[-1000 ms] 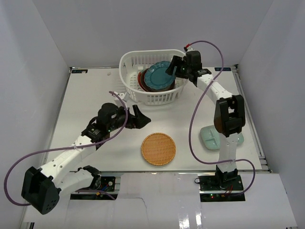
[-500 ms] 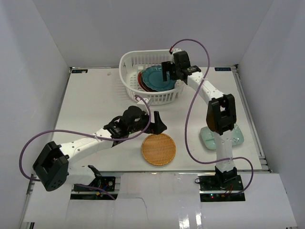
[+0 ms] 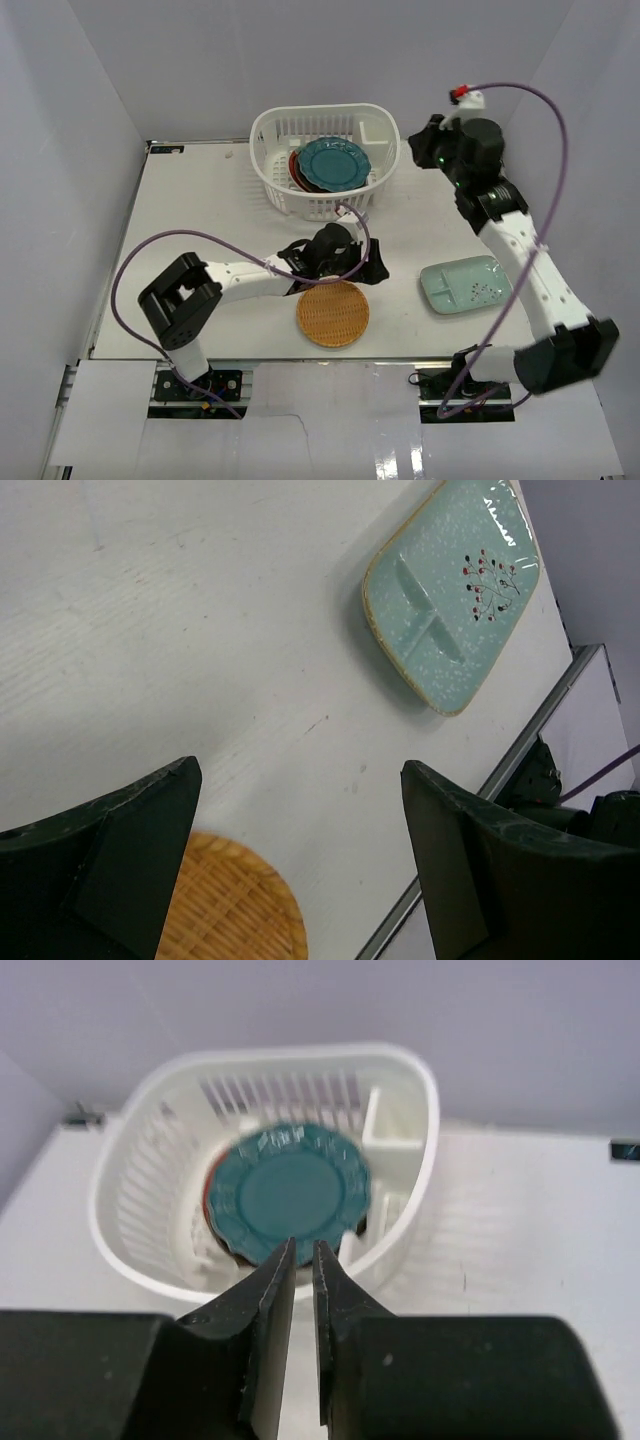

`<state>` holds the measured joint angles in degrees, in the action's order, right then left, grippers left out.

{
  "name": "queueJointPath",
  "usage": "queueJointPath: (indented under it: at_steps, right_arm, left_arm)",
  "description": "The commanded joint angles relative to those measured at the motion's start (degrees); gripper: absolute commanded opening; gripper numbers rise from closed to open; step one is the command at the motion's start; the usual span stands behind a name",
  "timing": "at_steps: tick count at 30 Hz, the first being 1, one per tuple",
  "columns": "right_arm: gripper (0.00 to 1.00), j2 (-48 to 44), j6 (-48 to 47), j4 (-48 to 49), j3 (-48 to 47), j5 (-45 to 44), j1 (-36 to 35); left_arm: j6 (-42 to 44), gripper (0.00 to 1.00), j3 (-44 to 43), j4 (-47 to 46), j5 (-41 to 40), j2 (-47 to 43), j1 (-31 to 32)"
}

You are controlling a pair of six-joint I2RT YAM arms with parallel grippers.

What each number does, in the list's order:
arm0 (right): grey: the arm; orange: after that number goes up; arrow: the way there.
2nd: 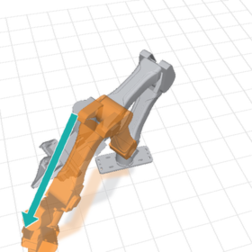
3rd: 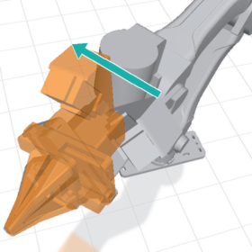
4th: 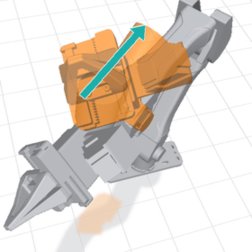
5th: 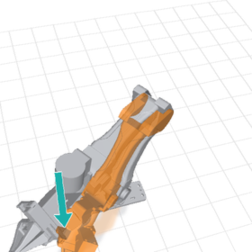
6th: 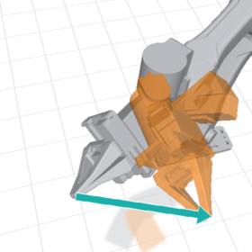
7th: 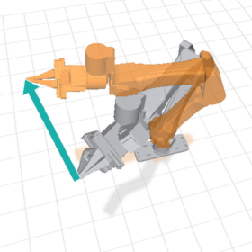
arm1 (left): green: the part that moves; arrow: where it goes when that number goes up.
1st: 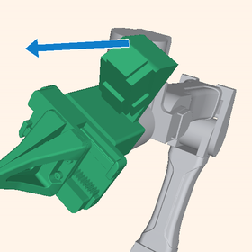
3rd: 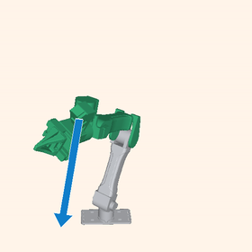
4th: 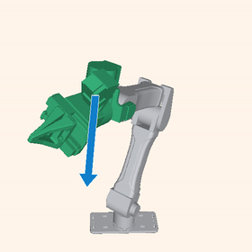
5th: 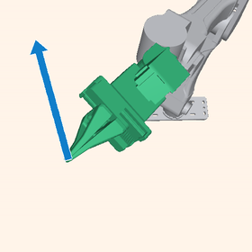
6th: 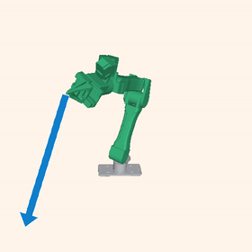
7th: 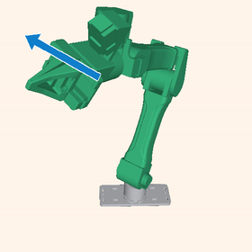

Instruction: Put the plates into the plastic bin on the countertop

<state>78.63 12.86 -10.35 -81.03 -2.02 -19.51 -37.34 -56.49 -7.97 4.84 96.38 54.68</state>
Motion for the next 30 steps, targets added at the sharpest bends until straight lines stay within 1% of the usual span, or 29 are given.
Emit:
queueJointPath:
  at_steps: [1, 2, 3, 4, 5, 6, 8, 10, 12, 13, 14, 15, 16, 19, 20, 21, 23, 24, 27, 28, 30]
  right_arm:
    - [0.18, -12.13, 5.06, 9.02, 13.74, 0.00, 1.31]
    - [0.19, -14.45, 5.94, 9.55, 16.06, 0.78, 1.31]
    - [0.25, -16.30, 7.42, 9.65, 18.00, 1.14, 1.31]
    - [0.28, -18.06, 8.14, 9.65, 21.15, 1.49, 1.40]
    - [0.31, -21.12, 8.58, 9.65, 22.57, 3.93, 1.40]
    - [0.37, -22.54, 9.19, 9.65, 23.89, 5.17, 1.49]
    - [0.45, -26.57, 10.25, 11.13, 27.40, 8.76, 1.49]
    - [0.49, -30.79, 11.82, 12.63, 30.22, 12.02, 1.49]
    - [0.50, -33.35, 12.80, 13.33, 33.65, 14.41, 1.40]
    - [0.50, -35.19, 12.89, 13.42, 34.53, 15.02, 1.49]
    - [0.50, -35.91, 12.89, 13.16, 35.41, 15.46, 1.49]
    - [0.50, -36.35, 12.89, 11.86, 35.59, 15.38, 1.49]
    - [0.50, -36.88, 12.72, 11.23, 35.60, 15.56, 1.40]
    - [0.50, -38.02, 12.10, 10.44, 36.47, 16.52, 1.40]
    - [0.50, -38.46, 12.10, 10.44, 36.91, 16.35, 1.40]
    - [0.50, -38.81, 12.19, 10.44, 37.61, 16.17, 1.40]
    - [0.50, -39.60, 12.10, 10.44, 37.79, 16.00, 1.49]
    - [0.50, -39.69, 12.01, 10.44, 37.88, 15.82, 1.40]
    - [0.50, -39.78, 11.22, 7.98, 37.00, 15.12, 1.49]
    - [0.50, -39.96, 11.13, 7.89, 36.74, 15.03, 1.40]
    - [0.50, -40.40, 11.13, 7.80, 36.65, 14.85, 1.40]
  left_arm:
    - [-0.89, 0.91, -6.25, -2.84, 4.02, 4.42, 1.22]
    - [-0.80, 0.91, -7.57, -2.93, 4.30, 6.09, 1.48]
    - [-0.54, 0.91, -10.11, -2.84, 4.65, 8.97, 2.01]
    - [-0.28, 0.91, -11.70, -2.84, 4.91, 10.57, 2.19]
    - [0.33, 0.91, -13.28, -2.58, 5.78, 12.15, 2.36]
    - [1.91, 0.91, -16.78, -1.71, 6.14, 15.56, 2.45]
    - [3.67, 0.91, -20.75, 0.05, 7.37, 19.09, 2.45]
    - [7.35, 0.90, -26.09, 1.81, 8.51, 23.84, 2.45]
    - [9.82, 0.88, -29.62, 3.64, 11.50, 26.74, 2.45]
    - [12.18, 0.88, -33.65, 4.88, 12.38, 29.71, 2.54]
    - [13.25, 0.87, -35.77, 6.02, 13.43, 31.22, 2.45]
    - [14.48, 0.86, -38.15, 9.69, 16.05, 32.81, 2.45]
    - [16.14, 0.86, -42.00, 11.20, 16.86, 35.52, 2.45]
    - [18.18, 0.83, -46.94, 15.34, 18.27, 40.09, 2.45]
    - [19.14, 0.82, -49.92, 16.22, 18.53, 41.25, 2.45]
    - [19.67, 0.79, -51.34, 18.32, 18.97, 42.39, 2.45]
    - [20.38, 0.75, -53.54, 19.65, 19.76, 44.50, 2.45]
    - [20.47, 0.69, -53.38, 19.74, 20.12, 44.77, 2.45]
    - [21.25, 0.58, -51.89, 19.66, 21.17, 45.21, 2.45]
    - [21.52, 0.50, -51.44, 19.74, 20.91, 45.13, 2.45]
    - [22.14, 0.40, -50.56, 19.74, 20.65, 44.95, 2.45]
